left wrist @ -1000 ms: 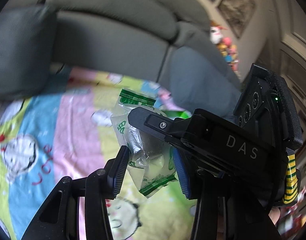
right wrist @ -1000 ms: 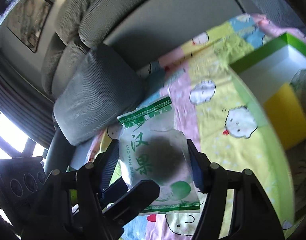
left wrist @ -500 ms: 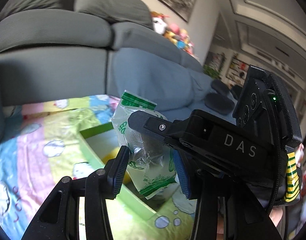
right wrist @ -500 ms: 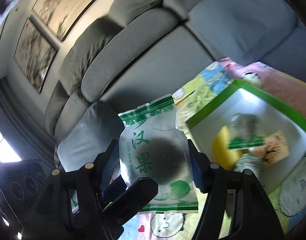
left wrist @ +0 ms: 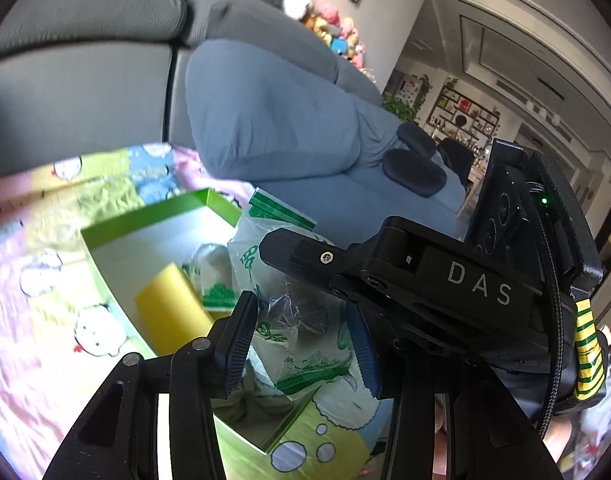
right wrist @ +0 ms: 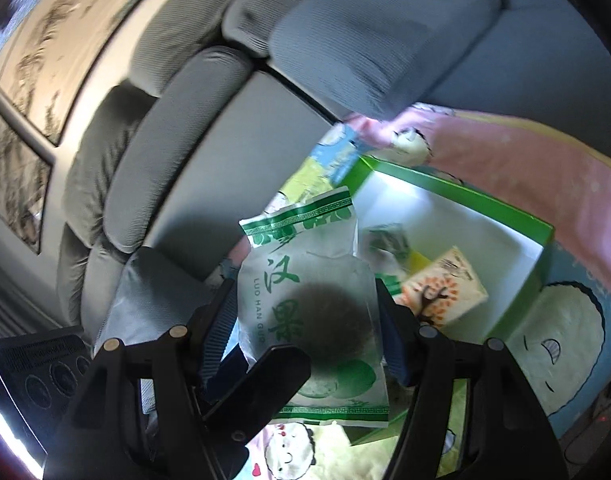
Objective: Organize objects
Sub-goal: 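Carry the clear bag with the right tool over the green-rimmed box, then lower the bag into the box beside the tissue pack and open the right tool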
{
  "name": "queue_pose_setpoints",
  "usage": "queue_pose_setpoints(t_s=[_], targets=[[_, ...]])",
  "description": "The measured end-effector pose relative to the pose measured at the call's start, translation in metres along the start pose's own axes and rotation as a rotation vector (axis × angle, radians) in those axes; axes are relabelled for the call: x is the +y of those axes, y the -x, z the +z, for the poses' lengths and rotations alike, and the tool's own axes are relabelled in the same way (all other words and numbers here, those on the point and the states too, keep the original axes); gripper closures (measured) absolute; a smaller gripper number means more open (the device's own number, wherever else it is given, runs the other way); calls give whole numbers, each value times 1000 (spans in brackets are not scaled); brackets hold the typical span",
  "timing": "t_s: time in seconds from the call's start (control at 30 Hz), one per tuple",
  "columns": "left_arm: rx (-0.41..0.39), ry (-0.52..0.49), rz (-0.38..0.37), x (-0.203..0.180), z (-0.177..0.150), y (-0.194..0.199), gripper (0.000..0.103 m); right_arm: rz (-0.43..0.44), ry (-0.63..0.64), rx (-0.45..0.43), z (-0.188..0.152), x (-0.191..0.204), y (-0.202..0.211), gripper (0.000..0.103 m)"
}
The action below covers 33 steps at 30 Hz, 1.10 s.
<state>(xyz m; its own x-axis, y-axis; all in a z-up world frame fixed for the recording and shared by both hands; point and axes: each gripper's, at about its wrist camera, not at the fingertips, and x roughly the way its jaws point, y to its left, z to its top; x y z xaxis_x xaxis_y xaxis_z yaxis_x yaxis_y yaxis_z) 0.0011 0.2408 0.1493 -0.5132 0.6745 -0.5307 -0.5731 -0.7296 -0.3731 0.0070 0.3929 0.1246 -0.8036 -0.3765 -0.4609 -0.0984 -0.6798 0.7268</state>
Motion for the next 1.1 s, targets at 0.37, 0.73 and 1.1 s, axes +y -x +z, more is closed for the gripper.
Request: queue_pose_setpoints(t_s=[0.37, 0.73, 1.1], targets=[[50, 92, -29, 19, -17, -7, 56, -81, -23, 59, -5, -10, -20, 39], [77, 175, -17, 35, -27, -15, 56, -134, -27, 88, -7, -12, -38, 39], [105, 221, 6, 44, -29, -17, 56, -225, 12, 80, -9, -6, -42, 38]])
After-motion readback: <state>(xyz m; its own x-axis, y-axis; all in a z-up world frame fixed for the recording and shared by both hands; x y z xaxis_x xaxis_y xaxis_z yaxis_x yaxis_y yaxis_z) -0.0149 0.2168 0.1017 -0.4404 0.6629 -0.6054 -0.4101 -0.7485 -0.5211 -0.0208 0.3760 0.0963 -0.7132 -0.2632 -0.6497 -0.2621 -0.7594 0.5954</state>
